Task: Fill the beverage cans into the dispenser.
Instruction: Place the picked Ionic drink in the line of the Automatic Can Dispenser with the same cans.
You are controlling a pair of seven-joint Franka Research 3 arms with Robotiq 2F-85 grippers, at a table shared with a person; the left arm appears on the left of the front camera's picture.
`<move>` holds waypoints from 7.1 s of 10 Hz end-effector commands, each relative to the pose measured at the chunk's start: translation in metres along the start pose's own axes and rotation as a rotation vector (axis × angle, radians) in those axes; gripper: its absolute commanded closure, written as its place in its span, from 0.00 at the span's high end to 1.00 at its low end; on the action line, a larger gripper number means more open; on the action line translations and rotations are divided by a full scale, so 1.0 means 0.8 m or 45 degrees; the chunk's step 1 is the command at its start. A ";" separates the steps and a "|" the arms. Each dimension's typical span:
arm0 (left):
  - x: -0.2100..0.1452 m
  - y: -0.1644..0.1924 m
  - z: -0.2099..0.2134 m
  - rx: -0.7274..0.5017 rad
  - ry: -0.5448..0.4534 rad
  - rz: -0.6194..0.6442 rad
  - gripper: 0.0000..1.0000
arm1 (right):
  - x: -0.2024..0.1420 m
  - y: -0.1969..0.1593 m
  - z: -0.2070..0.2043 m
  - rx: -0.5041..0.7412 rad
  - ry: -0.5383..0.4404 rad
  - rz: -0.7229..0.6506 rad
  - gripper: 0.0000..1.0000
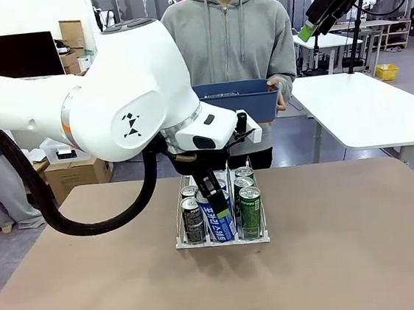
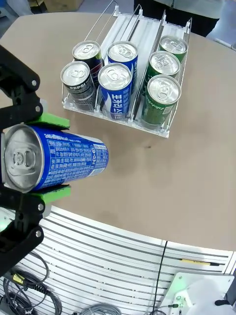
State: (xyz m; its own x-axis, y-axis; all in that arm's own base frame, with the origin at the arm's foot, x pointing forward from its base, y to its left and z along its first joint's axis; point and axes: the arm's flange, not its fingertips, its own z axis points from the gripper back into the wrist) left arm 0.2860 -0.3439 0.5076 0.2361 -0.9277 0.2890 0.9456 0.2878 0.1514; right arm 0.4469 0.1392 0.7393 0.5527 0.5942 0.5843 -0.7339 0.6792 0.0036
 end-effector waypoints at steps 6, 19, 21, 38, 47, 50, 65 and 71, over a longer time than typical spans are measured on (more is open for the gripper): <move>0.001 0.003 -0.011 0.004 0.014 0.006 0.57 | -0.001 0.001 0.002 0.007 0.009 -0.001 1.00; 0.005 0.090 -0.086 0.034 0.009 0.097 0.57 | -0.001 0.001 0.002 0.007 0.009 -0.001 1.00; 0.010 0.112 -0.094 0.065 0.026 0.103 0.57 | -0.001 0.001 0.002 0.007 0.009 -0.001 1.00; 0.044 0.165 -0.132 0.037 -0.018 0.079 0.57 | -0.001 0.001 0.002 0.007 0.009 -0.001 1.00; 0.033 0.157 -0.157 -0.036 0.019 0.093 0.57 | -0.001 0.001 0.002 0.007 0.009 -0.001 1.00; 0.044 0.149 -0.140 -0.041 0.025 0.115 0.57 | -0.001 0.001 0.002 0.007 0.009 -0.001 1.00; 0.040 0.179 -0.176 0.015 0.005 0.158 0.57 | -0.001 0.001 0.002 0.007 0.009 -0.001 1.00; 0.037 0.164 -0.182 -0.052 0.045 0.170 0.57 | -0.001 0.001 0.002 0.007 0.009 -0.001 1.00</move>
State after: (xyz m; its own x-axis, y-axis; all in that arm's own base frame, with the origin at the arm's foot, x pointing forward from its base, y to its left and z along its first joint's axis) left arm 0.4496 -0.3691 0.3945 0.3759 -0.8867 0.2691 0.9123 0.4050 0.0601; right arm 0.4469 0.1392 0.7393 0.5527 0.5942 0.5843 -0.7340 0.6792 0.0035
